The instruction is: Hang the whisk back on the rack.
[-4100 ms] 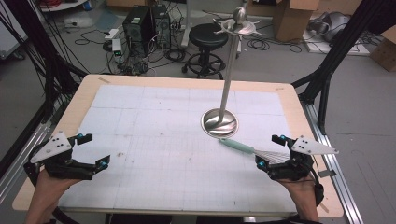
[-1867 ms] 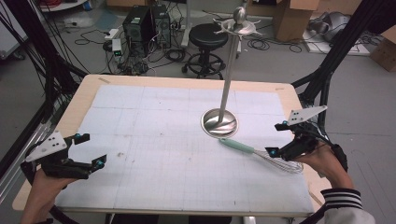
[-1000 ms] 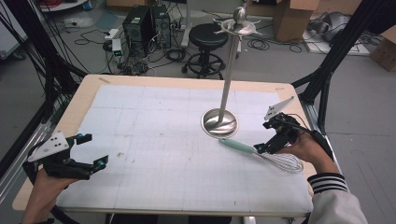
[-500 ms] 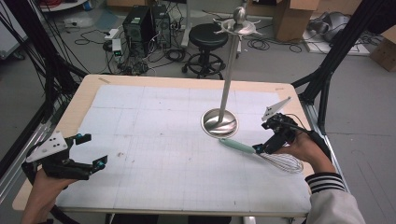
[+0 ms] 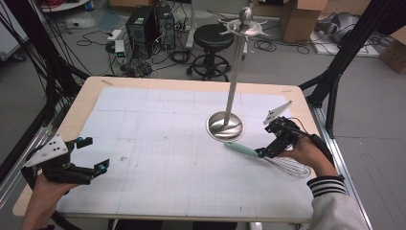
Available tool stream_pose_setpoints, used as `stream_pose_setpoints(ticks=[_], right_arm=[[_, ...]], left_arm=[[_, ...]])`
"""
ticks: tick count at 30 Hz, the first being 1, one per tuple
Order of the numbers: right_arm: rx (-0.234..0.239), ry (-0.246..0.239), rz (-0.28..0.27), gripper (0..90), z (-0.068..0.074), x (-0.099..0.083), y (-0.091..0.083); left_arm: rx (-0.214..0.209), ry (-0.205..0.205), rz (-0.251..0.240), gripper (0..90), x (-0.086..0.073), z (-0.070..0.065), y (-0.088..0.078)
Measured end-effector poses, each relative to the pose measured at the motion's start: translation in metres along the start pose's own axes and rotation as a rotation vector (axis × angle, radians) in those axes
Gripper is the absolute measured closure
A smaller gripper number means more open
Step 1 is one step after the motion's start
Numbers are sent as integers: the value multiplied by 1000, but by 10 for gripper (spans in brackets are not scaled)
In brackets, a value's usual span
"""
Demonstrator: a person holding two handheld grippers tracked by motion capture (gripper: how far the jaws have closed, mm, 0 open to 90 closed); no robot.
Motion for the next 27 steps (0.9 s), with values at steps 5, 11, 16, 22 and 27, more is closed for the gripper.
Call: stream_pose_setpoints(ticks=[5, 11, 16, 22, 27], right_arm=[[14, -26, 39, 4, 4, 3, 11], [32, -34, 65, 4, 10, 3, 23], [16, -51, 108, 4, 13, 3, 32], [13, -82, 143, 5, 15, 4, 41], [3, -85, 178, 4, 17, 3, 47]], left_arm=[[-1, 1, 2, 17, 0, 0, 0], [1, 0, 2, 17, 0, 1, -2], [-2, -1, 3, 17, 0, 1, -1], [-3, -1, 3, 17, 0, 1, -1], [-5, -1, 5, 17, 0, 1, -1]])
Point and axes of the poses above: each handheld gripper's, and its own axes: y roughly forward along the jaws, x roughly out of its top, z roughly to its left, the point moved 1 cm from there along y, roughly forward along the jaws, and after that the axes turned 12 degrees about -x, right-handed, at the moved point
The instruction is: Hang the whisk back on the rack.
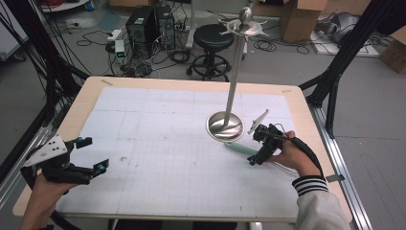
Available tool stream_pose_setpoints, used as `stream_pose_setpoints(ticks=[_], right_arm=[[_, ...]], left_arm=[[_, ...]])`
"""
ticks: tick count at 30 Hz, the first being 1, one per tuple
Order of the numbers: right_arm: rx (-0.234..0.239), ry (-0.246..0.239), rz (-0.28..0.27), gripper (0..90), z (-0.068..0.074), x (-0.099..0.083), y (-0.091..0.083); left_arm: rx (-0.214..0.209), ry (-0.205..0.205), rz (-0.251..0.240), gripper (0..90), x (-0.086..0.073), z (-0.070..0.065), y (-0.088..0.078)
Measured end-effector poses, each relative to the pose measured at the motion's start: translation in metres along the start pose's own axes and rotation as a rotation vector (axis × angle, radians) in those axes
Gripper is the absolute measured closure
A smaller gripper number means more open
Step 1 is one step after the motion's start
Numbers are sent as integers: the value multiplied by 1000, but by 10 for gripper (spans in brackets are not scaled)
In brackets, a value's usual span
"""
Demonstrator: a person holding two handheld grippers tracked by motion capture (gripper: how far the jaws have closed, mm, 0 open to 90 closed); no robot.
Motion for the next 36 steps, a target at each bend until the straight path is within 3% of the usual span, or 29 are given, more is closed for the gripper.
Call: stream_pose_setpoints(ticks=[6, 8, 13, 15, 18, 26, 36], right_arm=[[-4, -18, 32, 6, 3, 1, 7], [-2, -21, 37, 50, 4, 1, 9], [6, -4, 62, 75, 5, 1, 13], [3, -1, 69, 160, 5, 1, 14], [-10, -2, 77, 188, 5, 2, 16], [-13, 10, 99, 418, 2, 1, 19], [-8, 4, 124, 534, 2, 2, 20]], left_arm=[[-1, 1, 2, 17, 0, 0, 0], [-2, 1, 1, 17, 0, 0, 0], [-2, -1, 0, 17, 0, 0, 0], [-2, 0, 1, 17, 0, 0, 0], [-1, -1, 2, 17, 0, 0, 0], [-3, -3, 3, 17, -1, 1, 0], [-4, -5, 4, 17, -1, 1, 1]])
Point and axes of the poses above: each handheld gripper's, and its own axes: y roughly forward along the jaws, x roughly out of its top, z roughly to its left, the point moved 1 cm from there along y, roughly forward along the jaws, and after that the axes turned 12 degrees about -x, right-handed, at the moved point
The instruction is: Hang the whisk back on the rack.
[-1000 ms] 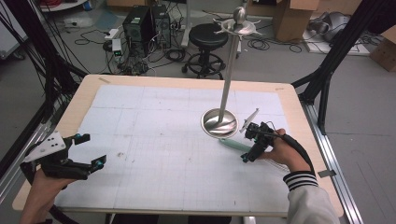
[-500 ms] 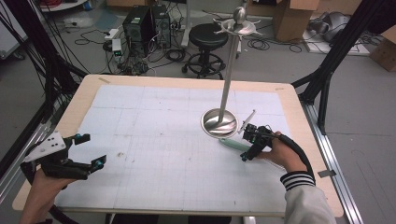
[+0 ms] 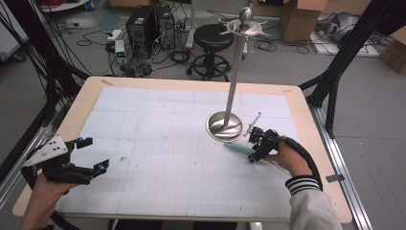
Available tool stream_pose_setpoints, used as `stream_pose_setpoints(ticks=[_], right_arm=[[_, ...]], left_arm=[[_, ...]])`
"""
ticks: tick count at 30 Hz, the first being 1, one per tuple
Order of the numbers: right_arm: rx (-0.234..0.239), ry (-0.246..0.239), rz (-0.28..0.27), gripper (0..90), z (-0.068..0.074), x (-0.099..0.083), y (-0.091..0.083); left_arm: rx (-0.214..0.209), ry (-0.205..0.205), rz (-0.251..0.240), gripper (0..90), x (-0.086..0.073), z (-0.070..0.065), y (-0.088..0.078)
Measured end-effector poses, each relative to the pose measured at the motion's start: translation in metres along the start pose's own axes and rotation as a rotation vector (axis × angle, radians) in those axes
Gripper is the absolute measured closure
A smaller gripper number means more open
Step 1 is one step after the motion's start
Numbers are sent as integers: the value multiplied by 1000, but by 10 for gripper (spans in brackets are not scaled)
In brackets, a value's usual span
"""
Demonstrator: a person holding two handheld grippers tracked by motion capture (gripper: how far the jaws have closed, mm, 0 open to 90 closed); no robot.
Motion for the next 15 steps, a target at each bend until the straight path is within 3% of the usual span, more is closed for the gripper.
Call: stream_pose_setpoints(ticks=[8, 15], right_arm=[[-7, -10, 26, 665, 0, 6, 1], [-20, -51, 60, 683, 2, 11, 2]], left_arm=[[-5, 0, 0, 17, 0, 0, 0], [-6, -1, -2, 17, 0, 0, 0]])
Point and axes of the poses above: each handheld gripper's, and its own axes: y roughly forward along the jaws, x roughly out of its top, z roughly to its left, the point moved 1 cm from there along y, roughly forward along the jaws, and after that the axes turned 12 degrees about -x, right-handed, at the moved point
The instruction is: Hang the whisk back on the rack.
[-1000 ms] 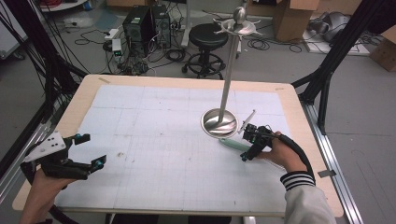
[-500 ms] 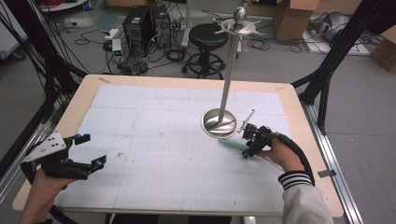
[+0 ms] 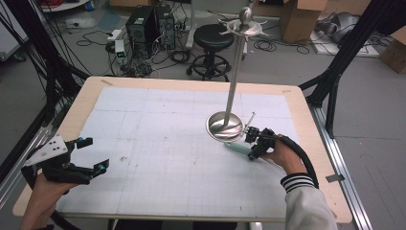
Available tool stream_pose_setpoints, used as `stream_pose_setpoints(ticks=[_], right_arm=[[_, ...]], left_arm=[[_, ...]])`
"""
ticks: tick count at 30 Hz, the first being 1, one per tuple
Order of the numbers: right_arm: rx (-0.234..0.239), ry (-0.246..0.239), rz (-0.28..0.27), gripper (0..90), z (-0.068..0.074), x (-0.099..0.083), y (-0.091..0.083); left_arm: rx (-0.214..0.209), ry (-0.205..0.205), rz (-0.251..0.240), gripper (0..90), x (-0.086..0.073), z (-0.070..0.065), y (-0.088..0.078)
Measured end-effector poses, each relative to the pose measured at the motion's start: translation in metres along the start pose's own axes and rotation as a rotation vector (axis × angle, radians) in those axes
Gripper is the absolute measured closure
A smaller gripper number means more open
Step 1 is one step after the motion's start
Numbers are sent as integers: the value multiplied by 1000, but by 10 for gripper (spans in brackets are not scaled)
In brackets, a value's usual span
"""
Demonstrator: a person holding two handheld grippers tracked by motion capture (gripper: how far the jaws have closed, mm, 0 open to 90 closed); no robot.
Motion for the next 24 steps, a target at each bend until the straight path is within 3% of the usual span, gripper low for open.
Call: stream_pose_setpoints(ticks=[5, 11, 24], right_arm=[[-8, -16, 7, 692, 2, 1, -1], [16, 0, -2, 694, 0, 0, -3], [63, 30, -139, 695, -4, -7, -27]], left_arm=[[0, 0, -1, 17, 0, 0, 0], [2, 1, -3, 17, 0, 0, -1], [1, 0, 5, 17, -1, 0, 1]])
Point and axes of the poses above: each handheld gripper's, and its own axes: y roughly forward along the jaws, x roughly out of its top, z roughly to its left, the point moved 1 cm from there along y, roughly forward along the jaws, and after that the axes turned 12 degrees about -x, right-handed, at the moved point
